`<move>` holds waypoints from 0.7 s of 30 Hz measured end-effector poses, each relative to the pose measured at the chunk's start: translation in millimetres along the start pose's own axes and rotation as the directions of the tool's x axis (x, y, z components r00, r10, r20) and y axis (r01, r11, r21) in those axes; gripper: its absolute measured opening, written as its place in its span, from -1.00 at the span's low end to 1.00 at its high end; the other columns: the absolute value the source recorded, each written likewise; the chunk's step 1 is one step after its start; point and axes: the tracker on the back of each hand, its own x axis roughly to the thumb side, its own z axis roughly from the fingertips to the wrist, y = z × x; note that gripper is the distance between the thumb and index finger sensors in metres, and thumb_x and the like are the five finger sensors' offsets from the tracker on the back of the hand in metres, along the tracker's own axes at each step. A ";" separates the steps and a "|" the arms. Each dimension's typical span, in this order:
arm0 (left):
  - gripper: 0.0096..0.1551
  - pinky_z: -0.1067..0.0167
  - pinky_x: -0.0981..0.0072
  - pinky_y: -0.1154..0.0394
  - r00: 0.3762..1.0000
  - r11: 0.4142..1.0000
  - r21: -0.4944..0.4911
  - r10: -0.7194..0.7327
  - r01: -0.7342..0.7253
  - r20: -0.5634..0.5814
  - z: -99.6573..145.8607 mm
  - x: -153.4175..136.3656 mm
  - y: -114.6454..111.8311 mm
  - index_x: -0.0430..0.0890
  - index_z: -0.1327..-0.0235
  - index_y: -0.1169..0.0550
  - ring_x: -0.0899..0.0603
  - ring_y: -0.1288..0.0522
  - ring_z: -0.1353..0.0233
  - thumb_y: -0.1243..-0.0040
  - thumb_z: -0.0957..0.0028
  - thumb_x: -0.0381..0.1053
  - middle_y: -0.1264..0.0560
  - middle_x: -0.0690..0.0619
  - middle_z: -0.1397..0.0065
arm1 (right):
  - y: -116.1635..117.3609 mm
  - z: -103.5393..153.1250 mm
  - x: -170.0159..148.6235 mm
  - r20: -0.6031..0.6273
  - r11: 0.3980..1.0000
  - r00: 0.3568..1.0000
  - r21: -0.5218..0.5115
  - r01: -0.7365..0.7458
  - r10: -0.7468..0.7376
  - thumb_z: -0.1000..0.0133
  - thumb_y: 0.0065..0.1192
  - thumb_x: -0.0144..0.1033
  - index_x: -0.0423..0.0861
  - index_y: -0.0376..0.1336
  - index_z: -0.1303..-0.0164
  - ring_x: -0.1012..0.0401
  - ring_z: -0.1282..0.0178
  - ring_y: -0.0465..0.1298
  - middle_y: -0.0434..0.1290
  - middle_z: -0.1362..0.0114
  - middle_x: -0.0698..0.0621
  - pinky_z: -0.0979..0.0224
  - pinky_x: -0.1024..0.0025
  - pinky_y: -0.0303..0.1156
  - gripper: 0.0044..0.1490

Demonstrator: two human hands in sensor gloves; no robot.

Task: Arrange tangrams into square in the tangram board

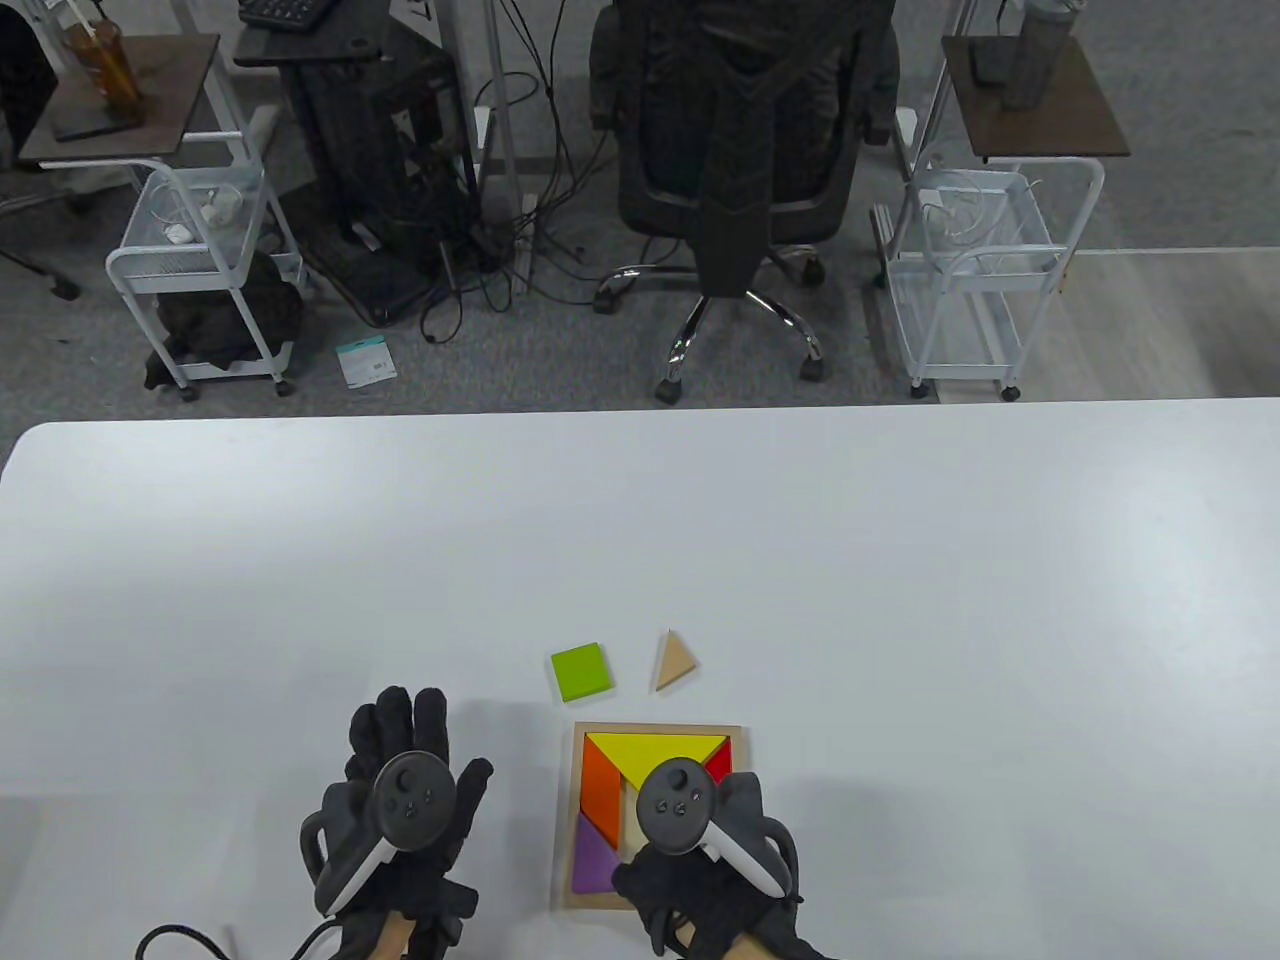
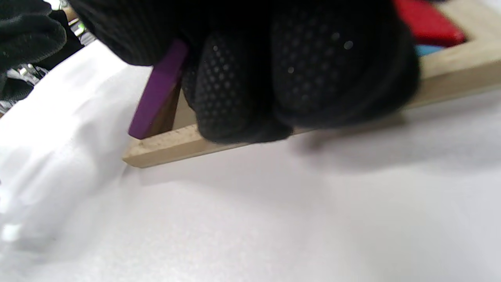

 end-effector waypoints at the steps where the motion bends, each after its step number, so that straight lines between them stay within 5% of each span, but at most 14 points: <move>1: -0.06 -0.43 -0.53 -0.05 1.000 1.000 -0.005 0.001 -0.001 -0.002 -0.1 -0.1 -0.4 -0.16 -0.61 0.22 -0.63 0.24 -0.56 0.14 -0.26 0.25 0.29 -0.46 -0.63 | -0.5 0.5 1.5 -0.004 1.000 1.000 -0.015 -0.025 0.025 0.04 0.19 -0.06 -0.27 0.55 0.17 0.03 0.48 0.64 0.71 0.31 -0.14 0.50 0.36 0.51 -0.40; 11: -0.05 -0.44 -0.52 -0.07 1.000 1.000 -0.025 0.002 -0.002 -0.011 0.8 -0.6 -1.0 -0.16 -0.61 0.22 -0.63 0.23 -0.56 0.14 -0.26 0.25 0.29 -0.46 -0.63 | 0.1 10.7 16.4 -0.069 0.935 0.948 -0.154 -0.319 0.312 0.14 0.22 0.17 -0.17 0.58 0.26 0.03 0.48 0.64 0.73 0.34 -0.11 0.50 0.37 0.52 -0.31; 15: -0.05 -0.43 -0.53 -0.03 1.000 1.000 -0.027 0.001 -0.001 -0.013 1.6 -1.8 -0.5 -0.16 -0.61 0.23 -0.63 0.25 -0.56 0.15 -0.26 0.25 0.31 -0.46 -0.62 | -19.2 19.2 10.4 -0.143 0.901 0.939 -0.269 -0.341 0.313 0.14 0.07 0.23 -0.16 0.48 -0.06 -0.09 0.17 0.61 0.65 0.01 -0.21 0.23 0.24 0.53 -0.14; 18: -0.06 -0.43 -0.54 0.00 1.000 1.000 -0.024 0.004 -0.004 -0.009 2.2 -2.2 0.0 -0.15 -0.61 0.23 -0.62 0.28 -0.56 0.15 -0.26 0.25 0.32 -0.45 -0.62 | -45.4 26.4 -11.6 -0.177 0.881 0.968 -0.412 -0.235 0.175 0.11 -0.03 0.27 -0.04 0.12 -0.49 -0.15 -0.48 0.27 0.21 -0.57 -0.18 -0.34 0.00 0.34 0.00; 21: -0.06 -0.42 -0.56 0.06 1.000 1.000 -0.026 -0.003 0.003 0.003 2.8 -1.1 -0.5 -0.14 -0.61 0.24 -0.62 0.31 -0.55 0.16 -0.26 0.25 0.35 -0.44 -0.62 | -63.6 26.6 -40.4 -0.190 0.887 0.980 -0.438 -0.144 0.065 0.13 -0.06 0.31 0.28 -0.29 -0.57 -0.02 -0.66 -0.51 -0.50 -0.68 0.06 -0.71 -0.04 -0.30 0.07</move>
